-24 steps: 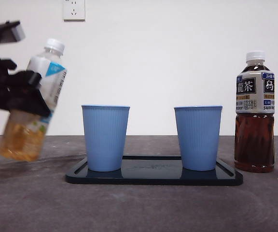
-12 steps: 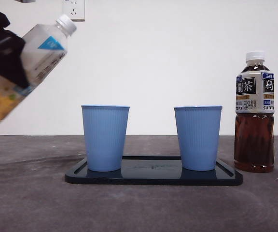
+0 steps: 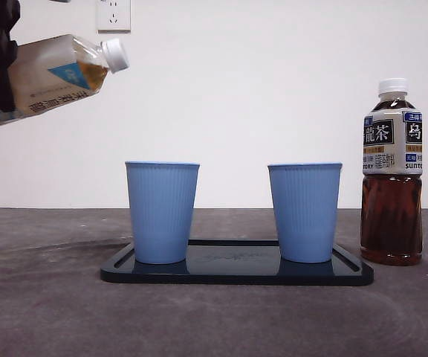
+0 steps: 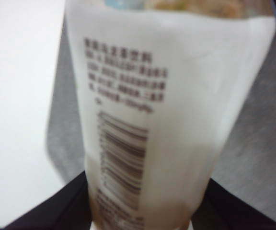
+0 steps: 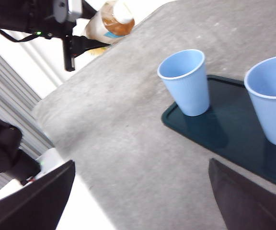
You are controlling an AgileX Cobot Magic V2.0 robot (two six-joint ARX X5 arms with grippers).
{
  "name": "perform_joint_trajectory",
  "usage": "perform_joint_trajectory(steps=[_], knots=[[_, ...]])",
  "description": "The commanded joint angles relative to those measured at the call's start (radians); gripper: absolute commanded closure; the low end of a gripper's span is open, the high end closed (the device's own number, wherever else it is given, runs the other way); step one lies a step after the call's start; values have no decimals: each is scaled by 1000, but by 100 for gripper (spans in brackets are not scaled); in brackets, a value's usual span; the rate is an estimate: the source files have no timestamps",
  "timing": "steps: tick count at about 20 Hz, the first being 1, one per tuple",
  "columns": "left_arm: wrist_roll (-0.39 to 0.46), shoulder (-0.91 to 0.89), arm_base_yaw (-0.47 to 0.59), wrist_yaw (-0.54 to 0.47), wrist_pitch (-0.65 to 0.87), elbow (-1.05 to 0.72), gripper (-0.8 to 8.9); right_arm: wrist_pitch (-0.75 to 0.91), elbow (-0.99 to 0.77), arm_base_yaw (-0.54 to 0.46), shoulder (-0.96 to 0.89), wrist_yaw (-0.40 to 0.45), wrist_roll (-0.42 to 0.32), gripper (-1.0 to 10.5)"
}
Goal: Pour the drink into the cup
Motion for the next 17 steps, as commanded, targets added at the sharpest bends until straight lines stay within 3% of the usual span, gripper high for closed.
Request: perform_joint_trajectory(steps=[1, 6, 11, 17], knots=[[88, 20, -23, -74, 35, 35, 637, 6, 17, 5, 2, -14, -14, 504], [130, 92, -68, -169, 61, 36, 665, 6, 17, 8, 2, -18, -24, 504], [187, 147, -95, -216, 146, 36, 667, 6, 17, 28, 2, -16, -31, 504], [237, 161, -101, -224, 146, 36, 667, -1, 17, 32, 2, -18, -45, 504]])
